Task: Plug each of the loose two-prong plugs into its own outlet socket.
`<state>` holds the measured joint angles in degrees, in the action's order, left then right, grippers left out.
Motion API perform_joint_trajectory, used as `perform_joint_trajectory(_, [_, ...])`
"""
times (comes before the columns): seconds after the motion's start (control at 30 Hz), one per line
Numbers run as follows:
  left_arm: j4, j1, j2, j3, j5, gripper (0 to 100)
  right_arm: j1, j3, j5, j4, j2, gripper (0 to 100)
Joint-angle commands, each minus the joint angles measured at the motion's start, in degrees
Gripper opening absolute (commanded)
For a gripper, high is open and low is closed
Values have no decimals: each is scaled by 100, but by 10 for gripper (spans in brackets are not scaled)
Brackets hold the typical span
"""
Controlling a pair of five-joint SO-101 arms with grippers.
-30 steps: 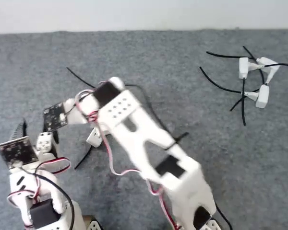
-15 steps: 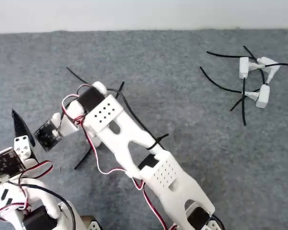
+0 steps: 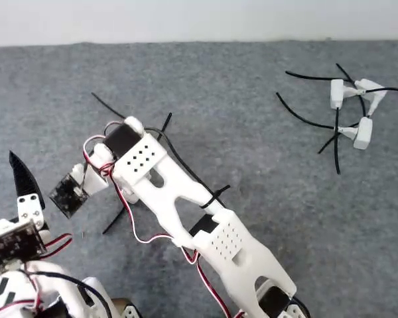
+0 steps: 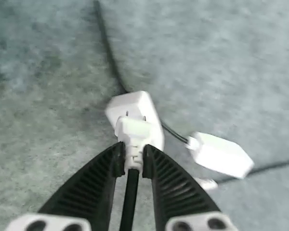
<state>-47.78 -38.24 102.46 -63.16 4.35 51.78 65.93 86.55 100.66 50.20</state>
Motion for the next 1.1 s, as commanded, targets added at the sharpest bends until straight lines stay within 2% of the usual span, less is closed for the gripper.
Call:
perform_joint_trajectory(0.0, [-281,-35,-35,426,79,217,-119,-756,316,251,-620,9])
perform_joint_trajectory(0.1, [-264,-35,-18,303,70,217,-215,-1152,316,233,-752,9])
perform_joint_trajectory(0.43, [-290,-9,-18,242,62,217,-180,-1134,519,198,-725,9])
perform_joint_trajectory(0.7, [-299,-9,-18,233,62,217,-57,-448,492,-57,-523,9])
perform_joint_trajectory(0.87, [-299,-9,-18,233,62,217,-48,-44,-18,-497,-119,9])
perform_joint_trajectory(1.07, [-264,-9,-18,136,62,217,75,448,624,136,13,9])
